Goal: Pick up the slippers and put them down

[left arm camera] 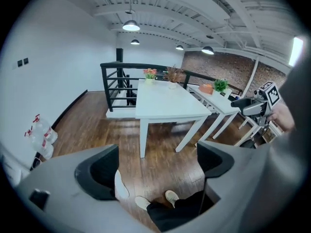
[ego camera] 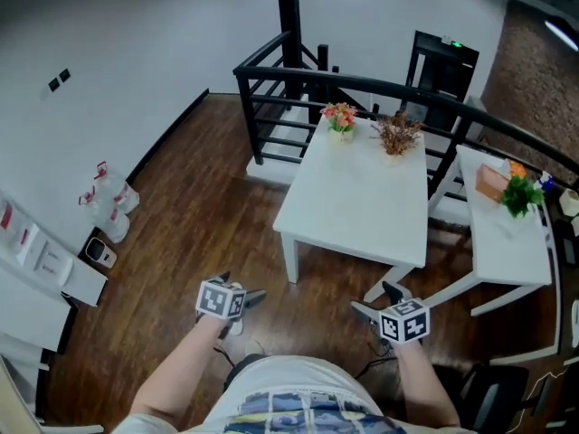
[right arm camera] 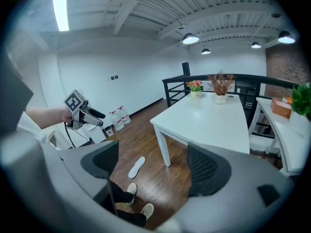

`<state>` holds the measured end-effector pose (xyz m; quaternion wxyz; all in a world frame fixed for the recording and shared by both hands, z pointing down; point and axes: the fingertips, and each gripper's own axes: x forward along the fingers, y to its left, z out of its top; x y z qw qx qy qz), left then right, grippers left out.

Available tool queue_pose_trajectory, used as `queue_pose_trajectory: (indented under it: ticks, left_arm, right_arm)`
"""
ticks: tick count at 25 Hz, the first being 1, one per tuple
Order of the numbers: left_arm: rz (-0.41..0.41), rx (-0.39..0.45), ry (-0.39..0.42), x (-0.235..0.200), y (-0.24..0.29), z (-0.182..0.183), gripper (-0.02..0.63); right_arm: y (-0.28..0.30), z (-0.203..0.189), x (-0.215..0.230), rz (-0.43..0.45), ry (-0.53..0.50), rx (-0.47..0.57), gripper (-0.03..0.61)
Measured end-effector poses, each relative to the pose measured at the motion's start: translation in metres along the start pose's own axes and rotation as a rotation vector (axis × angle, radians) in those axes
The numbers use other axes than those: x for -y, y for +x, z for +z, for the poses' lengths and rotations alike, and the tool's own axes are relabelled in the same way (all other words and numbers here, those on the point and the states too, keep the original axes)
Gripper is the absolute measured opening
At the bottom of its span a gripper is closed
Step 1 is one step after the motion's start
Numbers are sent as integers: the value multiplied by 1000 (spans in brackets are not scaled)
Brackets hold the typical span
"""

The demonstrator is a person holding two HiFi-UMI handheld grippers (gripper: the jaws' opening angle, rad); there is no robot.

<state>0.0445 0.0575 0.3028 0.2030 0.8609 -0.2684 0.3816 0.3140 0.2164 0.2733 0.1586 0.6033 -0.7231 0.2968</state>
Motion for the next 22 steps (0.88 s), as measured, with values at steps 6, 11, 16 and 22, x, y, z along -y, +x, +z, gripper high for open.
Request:
queue_pose_trajectory:
  ticks: [6, 11, 16, 22]
  left_arm:
    - [-82, -2, 62, 61, 9, 15, 503]
    - [-105, -2, 87, 77, 6, 17, 503]
    - [-116, -9, 100, 84, 9, 20, 503]
    - [-109, -6, 109, 79, 15, 25, 503]
  right_arm:
    - [-34, -9, 21, -58, 4, 23, 459]
    - [-52, -19, 27, -88, 9, 36, 459]
    - [-58, -24, 32, -94, 20, 38, 459]
    - [-53, -18, 34, -94, 11, 42, 459]
